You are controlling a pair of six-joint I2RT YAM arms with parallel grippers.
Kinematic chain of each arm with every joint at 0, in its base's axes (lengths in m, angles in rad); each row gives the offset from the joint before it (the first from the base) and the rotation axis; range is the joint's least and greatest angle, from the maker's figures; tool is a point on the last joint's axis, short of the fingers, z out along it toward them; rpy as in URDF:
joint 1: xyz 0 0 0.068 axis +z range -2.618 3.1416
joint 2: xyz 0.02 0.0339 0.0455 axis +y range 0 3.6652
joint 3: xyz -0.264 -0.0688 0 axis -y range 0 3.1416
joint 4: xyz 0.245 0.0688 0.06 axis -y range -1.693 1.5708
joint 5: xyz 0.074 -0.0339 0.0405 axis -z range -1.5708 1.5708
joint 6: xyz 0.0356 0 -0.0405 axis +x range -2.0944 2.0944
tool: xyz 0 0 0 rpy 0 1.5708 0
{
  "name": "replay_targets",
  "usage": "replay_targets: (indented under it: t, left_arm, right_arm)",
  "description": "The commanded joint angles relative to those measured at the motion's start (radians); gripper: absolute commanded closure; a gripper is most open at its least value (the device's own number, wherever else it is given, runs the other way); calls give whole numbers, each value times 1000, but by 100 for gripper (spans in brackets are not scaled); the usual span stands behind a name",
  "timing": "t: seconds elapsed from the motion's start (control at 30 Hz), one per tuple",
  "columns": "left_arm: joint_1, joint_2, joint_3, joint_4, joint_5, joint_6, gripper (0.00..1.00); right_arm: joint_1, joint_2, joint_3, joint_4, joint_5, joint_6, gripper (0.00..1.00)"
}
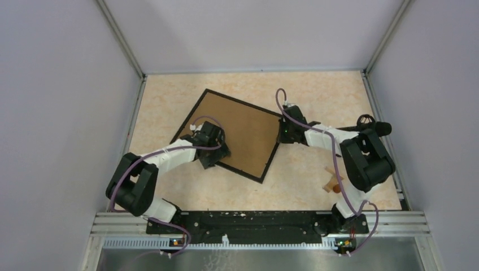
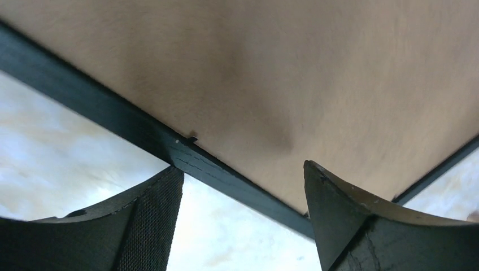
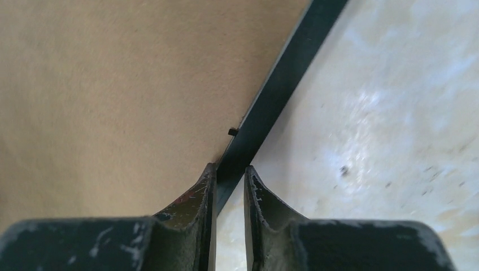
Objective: Put the photo into the frame
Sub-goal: Adjust the photo frame at the center of the board.
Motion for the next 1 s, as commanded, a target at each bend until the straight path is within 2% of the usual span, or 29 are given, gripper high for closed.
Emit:
replay_targets:
  t: [0.0,0.13,0.2,0.27,0.37,0.43,0.53,0.67,0.73,0.83,0.97]
  left_arm:
    - [147,70,57,81,-62,177,18]
    - [267,125,135,77,-45,227,17]
    - [290,133,152,65,-51,235,16]
    - [291,94,135,55,-81,234,13]
    - [289,-8,60,80,-89,256,8]
    - [285,-75,34,84,-63,299,7]
    - [277,-158,18,94,18,361,6]
    - [274,-254,-22,227,247,418,6]
    - [271,-266,-37,318,383,420,6]
    - [261,-234,-20,374,464,414,6]
    - [250,-150,15,443,501,410,6]
  right_arm:
    - [144,12,-176,-208,-115,33,95]
    - [370,13,-207,-149,-227,123,95]
    - [430,2,-173,-181,-262,138,92]
    - [422,-50,-110,-263,-224,126,83]
    - [356,-146,41,-367,-146,58,58]
    - [281,-153,125,-385,-135,5,43]
    - [156,-78,276,-411,-137,-51,35]
    - [53,114,493,-438,-77,-102,34]
    - [13,223,599,-446,-83,-131,37]
    - [-14,349,717,-443,-118,-189,41]
    - [-20,491,841,-473,-117,-251,51]
